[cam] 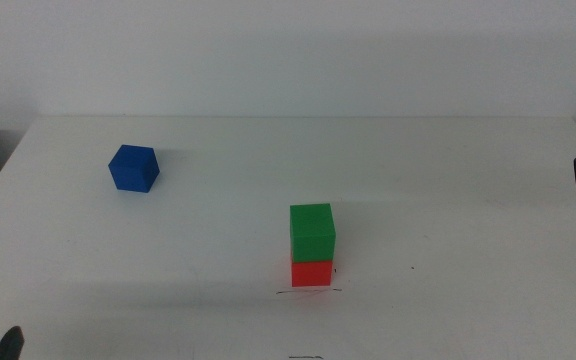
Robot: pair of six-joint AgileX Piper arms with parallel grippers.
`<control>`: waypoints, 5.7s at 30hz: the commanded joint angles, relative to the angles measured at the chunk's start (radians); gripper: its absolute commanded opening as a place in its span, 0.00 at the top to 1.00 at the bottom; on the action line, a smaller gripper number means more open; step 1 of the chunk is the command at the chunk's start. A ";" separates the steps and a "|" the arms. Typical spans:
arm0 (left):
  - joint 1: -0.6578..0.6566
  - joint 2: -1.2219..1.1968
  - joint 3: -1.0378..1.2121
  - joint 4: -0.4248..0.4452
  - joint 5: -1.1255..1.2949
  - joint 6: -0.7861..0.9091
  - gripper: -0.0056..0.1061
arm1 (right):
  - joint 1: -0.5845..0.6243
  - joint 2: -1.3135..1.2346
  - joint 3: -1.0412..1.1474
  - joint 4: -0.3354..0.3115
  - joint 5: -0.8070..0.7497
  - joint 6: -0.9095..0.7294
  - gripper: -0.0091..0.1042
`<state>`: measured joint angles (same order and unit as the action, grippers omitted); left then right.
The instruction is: Stack red cubes first, then green, then blue cubes in a specific spot.
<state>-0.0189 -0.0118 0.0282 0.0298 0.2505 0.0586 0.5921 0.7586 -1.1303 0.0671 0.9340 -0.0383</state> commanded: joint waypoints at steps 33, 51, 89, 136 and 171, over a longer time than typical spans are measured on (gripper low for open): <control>0.097 0.569 -0.443 -0.045 -0.027 -0.005 0.11 | -0.009 0.000 -0.029 -0.005 -0.064 -0.012 0.10; 0.097 0.805 -0.845 -0.115 0.459 -0.066 0.11 | -0.009 0.001 -0.029 -0.006 -0.063 -0.012 0.10; -0.011 2.112 -2.109 -0.120 0.969 0.208 0.11 | -0.009 0.001 -0.029 -0.006 -0.063 -0.012 0.10; -0.003 2.324 -2.154 -0.177 0.822 0.234 0.58 | -0.009 0.001 -0.029 -0.006 -0.063 -0.012 0.10; -0.443 1.595 -1.552 0.083 0.862 -0.596 0.77 | -0.009 0.001 -0.029 -0.006 -0.063 -0.012 0.10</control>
<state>-0.4138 1.6193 -1.4770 0.0730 1.1129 -0.4531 0.5921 0.7586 -1.1303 0.0663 0.9340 -0.0383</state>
